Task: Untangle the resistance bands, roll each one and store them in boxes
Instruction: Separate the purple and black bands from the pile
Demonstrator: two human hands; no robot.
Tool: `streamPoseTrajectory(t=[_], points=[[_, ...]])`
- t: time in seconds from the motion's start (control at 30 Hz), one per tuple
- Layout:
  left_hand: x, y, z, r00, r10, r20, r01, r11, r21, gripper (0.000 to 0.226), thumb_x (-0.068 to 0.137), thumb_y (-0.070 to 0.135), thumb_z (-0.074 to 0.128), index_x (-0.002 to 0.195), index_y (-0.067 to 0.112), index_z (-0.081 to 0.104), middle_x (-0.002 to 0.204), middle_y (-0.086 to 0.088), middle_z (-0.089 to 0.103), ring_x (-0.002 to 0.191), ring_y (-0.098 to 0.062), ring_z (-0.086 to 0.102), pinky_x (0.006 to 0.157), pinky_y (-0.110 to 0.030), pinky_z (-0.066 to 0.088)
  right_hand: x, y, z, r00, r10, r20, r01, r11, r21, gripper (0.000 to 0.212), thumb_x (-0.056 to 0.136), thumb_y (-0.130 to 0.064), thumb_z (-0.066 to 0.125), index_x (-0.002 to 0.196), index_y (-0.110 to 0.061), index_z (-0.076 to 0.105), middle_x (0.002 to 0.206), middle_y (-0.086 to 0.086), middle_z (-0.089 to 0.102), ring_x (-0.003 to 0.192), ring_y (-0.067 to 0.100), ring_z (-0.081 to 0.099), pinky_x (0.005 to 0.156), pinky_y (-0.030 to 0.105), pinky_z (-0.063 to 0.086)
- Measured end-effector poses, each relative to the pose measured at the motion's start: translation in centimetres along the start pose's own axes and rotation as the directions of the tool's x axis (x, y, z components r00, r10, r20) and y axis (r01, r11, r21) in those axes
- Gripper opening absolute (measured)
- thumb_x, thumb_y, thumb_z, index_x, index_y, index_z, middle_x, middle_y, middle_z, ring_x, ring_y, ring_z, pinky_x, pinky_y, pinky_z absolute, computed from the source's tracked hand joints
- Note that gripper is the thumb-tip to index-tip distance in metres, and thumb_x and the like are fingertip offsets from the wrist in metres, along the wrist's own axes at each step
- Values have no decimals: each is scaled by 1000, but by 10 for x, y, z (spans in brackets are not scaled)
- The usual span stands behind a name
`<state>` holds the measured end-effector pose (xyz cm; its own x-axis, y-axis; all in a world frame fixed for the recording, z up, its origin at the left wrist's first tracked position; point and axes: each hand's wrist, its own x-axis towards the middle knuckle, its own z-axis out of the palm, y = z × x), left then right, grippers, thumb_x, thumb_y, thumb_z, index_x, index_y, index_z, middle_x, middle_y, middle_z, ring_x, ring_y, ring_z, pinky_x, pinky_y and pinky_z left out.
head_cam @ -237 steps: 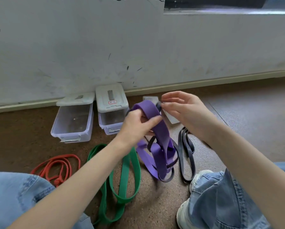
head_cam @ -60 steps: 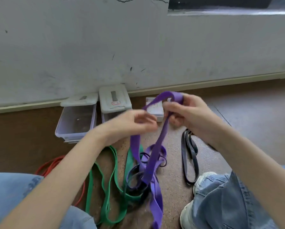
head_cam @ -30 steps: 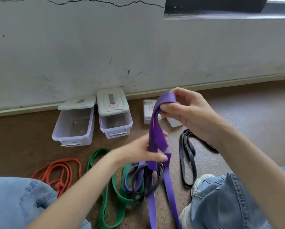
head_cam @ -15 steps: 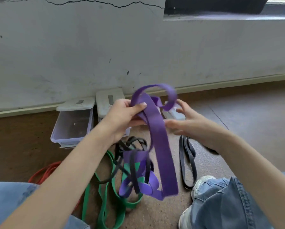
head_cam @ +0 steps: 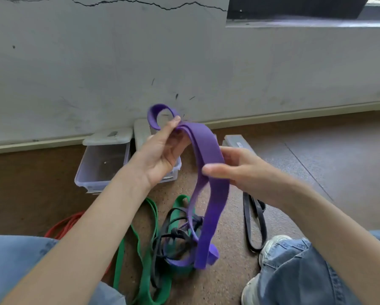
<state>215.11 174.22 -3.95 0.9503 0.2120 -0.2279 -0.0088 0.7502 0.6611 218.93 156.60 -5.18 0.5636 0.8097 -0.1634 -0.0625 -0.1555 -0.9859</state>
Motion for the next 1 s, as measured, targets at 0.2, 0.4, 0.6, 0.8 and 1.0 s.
streamPoseTrajectory(t=[0.2, 0.4, 0.6, 0.8, 1.0], points=[[-13, -55, -38, 887, -346, 307, 35, 712, 701, 30, 83, 22, 66, 112, 27, 61, 109, 13, 69, 104, -4, 62, 79, -16, 51, 3, -14, -11, 938, -167, -305, 262, 915, 306, 12, 68, -24, 72, 77, -15, 72, 69, 1, 67, 59, 11, 60, 59, 22, 52], [-20, -69, -40, 943, -246, 222, -63, 526, 848, 10, 79, 1, 68, 81, 9, 64, 68, 10, 70, 67, -1, 64, 63, -17, 51, 0, -13, -33, 898, 3, -441, 175, 915, 363, 30, 89, -33, 58, 84, -5, 64, 73, 10, 63, 70, 17, 60, 68, 26, 50], [-22, -3, 10, 957, -23, 288, -152, 810, 566, 19, 72, 21, 63, 88, 11, 66, 76, 1, 72, 70, -9, 66, 70, -25, 56, -13, 2, -32, 873, 434, -223, -435, 899, 50, 82, 68, -78, 42, 105, -7, 64, 93, 7, 70, 88, 21, 65, 86, 37, 49], [-25, -7, 21, 955, -193, 224, -66, 598, 799, 13, 87, 10, 62, 74, 13, 63, 75, -8, 63, 69, -15, 60, 59, -22, 49, -14, 0, -35, 896, 52, -440, -351, 689, -633, 19, 86, -27, 64, 99, -12, 65, 104, 8, 69, 92, 17, 64, 81, 29, 51], [-21, -6, 7, 930, -297, 216, -70, 433, 899, 42, 57, 41, 81, 83, 11, 68, 79, -10, 69, 72, -17, 64, 69, -28, 48, -7, 2, -15, 997, 50, 55, -9, 818, -576, 87, 75, -16, 76, 144, -30, 25, 145, -10, 37, 131, 6, 35, 109, 32, 33]])
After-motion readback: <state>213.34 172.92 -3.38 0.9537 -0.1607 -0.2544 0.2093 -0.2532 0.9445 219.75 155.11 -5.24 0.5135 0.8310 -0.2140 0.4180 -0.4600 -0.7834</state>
